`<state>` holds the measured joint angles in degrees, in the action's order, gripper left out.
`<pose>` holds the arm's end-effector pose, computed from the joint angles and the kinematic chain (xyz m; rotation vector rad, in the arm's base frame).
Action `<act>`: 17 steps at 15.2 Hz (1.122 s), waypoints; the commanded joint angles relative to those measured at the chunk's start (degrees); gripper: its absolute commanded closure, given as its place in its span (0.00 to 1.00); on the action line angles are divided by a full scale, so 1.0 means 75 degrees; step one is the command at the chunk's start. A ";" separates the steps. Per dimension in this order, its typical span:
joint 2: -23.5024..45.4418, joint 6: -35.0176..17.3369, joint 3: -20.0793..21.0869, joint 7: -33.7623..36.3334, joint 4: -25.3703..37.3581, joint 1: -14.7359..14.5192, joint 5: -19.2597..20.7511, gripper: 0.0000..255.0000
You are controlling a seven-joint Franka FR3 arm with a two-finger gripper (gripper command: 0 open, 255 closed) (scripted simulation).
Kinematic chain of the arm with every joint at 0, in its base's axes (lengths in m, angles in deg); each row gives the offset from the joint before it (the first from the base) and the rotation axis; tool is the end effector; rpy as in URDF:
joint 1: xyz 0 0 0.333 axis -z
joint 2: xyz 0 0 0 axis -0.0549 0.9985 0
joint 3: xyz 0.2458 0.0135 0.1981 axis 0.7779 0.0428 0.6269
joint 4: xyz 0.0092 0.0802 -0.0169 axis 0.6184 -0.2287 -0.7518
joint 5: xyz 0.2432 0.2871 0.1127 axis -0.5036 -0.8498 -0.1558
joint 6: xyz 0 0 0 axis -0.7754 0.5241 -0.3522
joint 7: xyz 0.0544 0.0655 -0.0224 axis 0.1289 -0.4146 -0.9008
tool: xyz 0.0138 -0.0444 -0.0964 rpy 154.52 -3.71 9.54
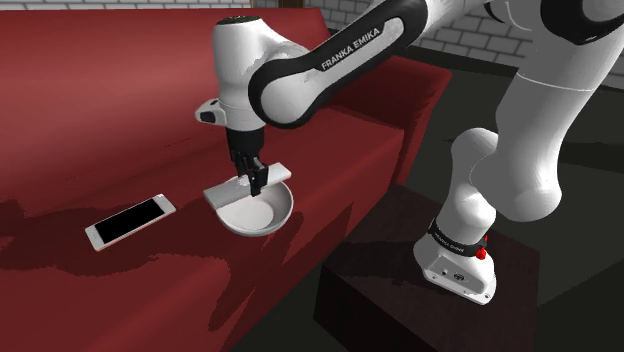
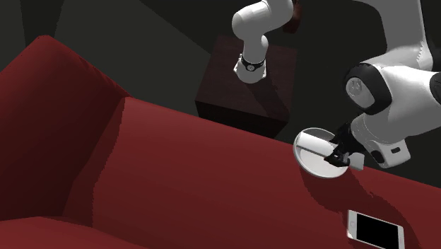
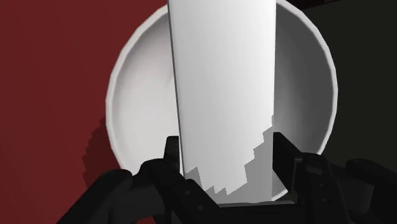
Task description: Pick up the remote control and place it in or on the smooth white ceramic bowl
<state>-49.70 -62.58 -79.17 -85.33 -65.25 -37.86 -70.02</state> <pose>0.4372 0.3248 0.3906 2.4361 1.9677 0.0610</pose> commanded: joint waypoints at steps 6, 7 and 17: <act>0.0269 -0.0553 -0.0002 -0.0018 -0.0278 0.0005 -0.0025 1.00; 0.0269 -0.0553 -0.0002 -0.0018 -0.0277 0.0005 -0.0025 1.00; 0.0269 -0.0553 -0.0002 -0.0019 -0.0278 0.0005 -0.0025 0.00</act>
<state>-47.68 -66.73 -79.19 -85.47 -67.34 -37.82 -70.21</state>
